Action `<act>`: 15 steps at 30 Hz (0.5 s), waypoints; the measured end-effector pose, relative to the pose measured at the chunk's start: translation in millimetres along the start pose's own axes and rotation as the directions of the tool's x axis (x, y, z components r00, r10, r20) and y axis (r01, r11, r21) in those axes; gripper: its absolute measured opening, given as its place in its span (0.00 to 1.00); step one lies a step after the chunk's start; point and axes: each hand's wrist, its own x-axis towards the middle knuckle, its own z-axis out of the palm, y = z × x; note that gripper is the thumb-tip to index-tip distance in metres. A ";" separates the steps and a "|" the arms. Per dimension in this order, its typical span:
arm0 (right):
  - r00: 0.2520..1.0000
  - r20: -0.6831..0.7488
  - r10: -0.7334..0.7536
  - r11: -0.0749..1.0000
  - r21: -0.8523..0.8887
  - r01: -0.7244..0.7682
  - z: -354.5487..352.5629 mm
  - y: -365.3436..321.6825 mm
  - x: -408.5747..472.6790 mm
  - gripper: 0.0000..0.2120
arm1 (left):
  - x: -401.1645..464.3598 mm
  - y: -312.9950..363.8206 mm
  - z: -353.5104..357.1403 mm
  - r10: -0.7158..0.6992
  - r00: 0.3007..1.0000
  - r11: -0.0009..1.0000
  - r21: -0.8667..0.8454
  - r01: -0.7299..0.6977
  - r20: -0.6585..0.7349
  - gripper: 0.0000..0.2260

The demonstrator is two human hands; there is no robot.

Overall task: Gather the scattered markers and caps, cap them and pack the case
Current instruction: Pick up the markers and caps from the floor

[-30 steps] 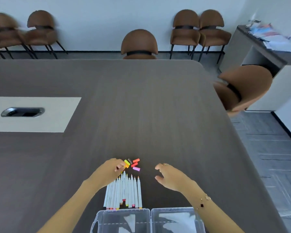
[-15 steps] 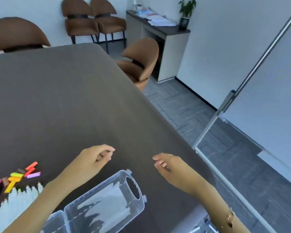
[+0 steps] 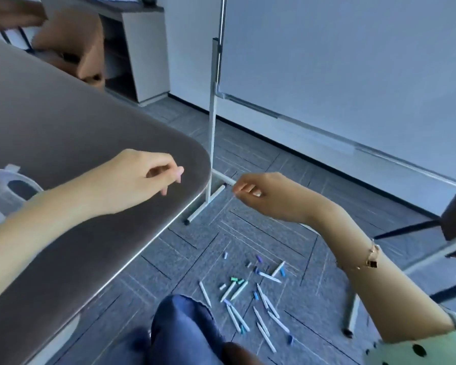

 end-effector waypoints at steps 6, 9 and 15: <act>0.996 0.077 0.043 0.998 -0.043 -0.040 14.4 66.4 -90.3 0.12 | -32.2 61.7 90.8 -0.020 0.999 1.000 0.008 0.019 0.038 0.11; 0.995 0.067 0.073 0.997 -0.041 -0.071 25.0 101.1 -114.7 0.13 | -26.1 81.0 127.4 -0.022 0.999 1.000 0.015 0.021 0.047 0.10; 0.986 0.090 0.139 0.990 -0.009 -0.138 54.4 156.7 -125.7 0.12 | 2.0 85.0 187.3 -0.014 0.994 1.000 -0.013 0.015 0.108 0.10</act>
